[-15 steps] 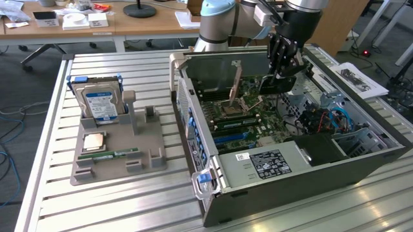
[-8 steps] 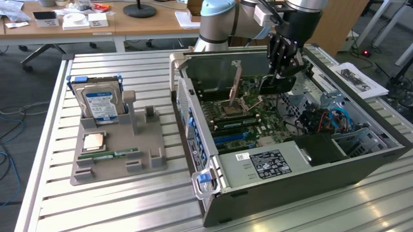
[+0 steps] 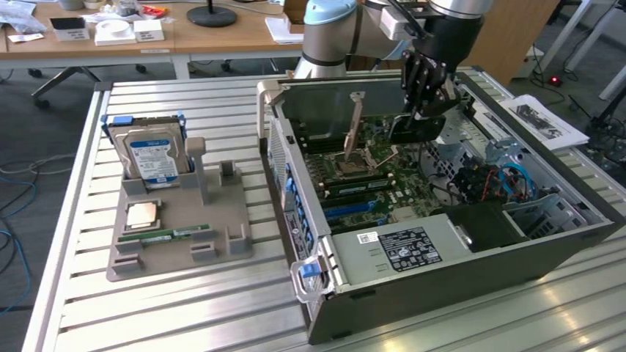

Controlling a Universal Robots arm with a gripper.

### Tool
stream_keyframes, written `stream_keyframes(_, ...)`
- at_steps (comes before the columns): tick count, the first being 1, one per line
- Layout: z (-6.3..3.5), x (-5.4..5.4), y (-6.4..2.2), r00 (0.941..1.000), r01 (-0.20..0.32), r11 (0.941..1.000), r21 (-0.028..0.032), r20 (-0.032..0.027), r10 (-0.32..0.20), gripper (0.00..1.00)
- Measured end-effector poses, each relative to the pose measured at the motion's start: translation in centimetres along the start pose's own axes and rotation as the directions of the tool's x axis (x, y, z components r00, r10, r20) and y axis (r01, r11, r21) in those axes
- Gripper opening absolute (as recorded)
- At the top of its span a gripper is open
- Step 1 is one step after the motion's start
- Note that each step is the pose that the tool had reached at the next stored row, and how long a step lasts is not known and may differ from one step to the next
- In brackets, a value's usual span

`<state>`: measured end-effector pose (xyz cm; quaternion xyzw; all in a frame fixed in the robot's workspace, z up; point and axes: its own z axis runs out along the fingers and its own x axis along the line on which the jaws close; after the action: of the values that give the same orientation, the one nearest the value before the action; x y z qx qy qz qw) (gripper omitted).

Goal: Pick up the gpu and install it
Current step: 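Insert the gpu into the slot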

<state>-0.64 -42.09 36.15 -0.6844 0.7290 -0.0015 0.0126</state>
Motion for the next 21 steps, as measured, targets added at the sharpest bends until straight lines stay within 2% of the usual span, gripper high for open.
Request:
stream_keyframes(9,0.0,0.0,0.13,1.0,0.0,1.0,0.0,-0.0004,0.0,0.27)
stream_keyframes(15,0.02,0.0,0.59,1.0,0.0,1.0,0.0002,-0.0014,0.0,0.27)
stream_keyframes(21,0.05,0.1,1.46,1.0,0.0,1.0,0.0002,-0.0014,0.0,0.27)
